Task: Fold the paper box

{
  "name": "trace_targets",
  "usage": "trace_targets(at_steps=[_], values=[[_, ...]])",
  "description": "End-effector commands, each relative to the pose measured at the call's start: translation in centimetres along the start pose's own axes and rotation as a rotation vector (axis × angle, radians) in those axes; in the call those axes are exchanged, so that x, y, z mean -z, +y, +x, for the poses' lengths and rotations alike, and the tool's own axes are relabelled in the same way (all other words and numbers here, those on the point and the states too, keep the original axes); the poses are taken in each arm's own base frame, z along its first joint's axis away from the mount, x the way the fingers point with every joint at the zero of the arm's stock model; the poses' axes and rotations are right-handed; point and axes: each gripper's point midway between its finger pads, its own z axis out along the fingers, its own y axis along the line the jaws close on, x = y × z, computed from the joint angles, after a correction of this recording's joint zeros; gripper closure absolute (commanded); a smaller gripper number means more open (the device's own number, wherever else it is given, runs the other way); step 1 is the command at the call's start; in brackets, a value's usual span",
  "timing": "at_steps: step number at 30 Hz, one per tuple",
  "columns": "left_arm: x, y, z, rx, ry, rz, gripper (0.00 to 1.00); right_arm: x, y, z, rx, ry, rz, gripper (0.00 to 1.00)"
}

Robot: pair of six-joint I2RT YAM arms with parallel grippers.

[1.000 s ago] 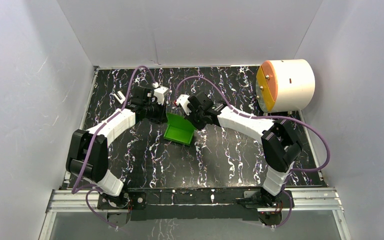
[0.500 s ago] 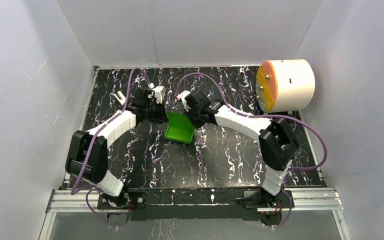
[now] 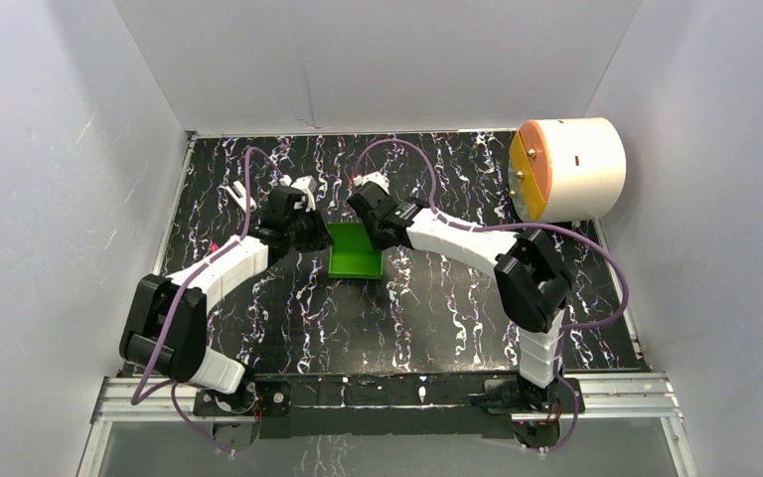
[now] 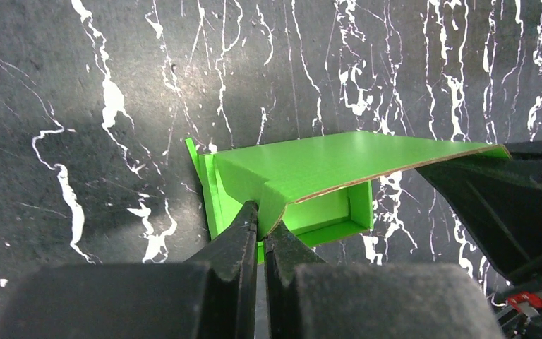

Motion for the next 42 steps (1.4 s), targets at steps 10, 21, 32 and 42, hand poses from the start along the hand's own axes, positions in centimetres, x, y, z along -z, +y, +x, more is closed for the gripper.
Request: trace_targets(at_steps=[10,21,32,42], values=[[1.4,-5.0,2.4,0.075,-0.015,0.164,1.0,0.5,3.2,-2.3,-0.346,-0.17,-0.059,0.99],[1.1,-4.6,5.0,0.095,0.005,0.154,1.0,-0.7,3.1,1.7,-0.292,-0.157,0.003,0.99],[0.5,-3.2,8.6,0.115,0.042,0.119,1.0,-0.8,3.1,4.7,-0.244,-0.152,0.063,0.99],[1.4,-3.0,9.6,0.121,0.031,0.12,0.99,-1.1,2.5,6.8,-0.213,-0.15,0.111,0.98]])
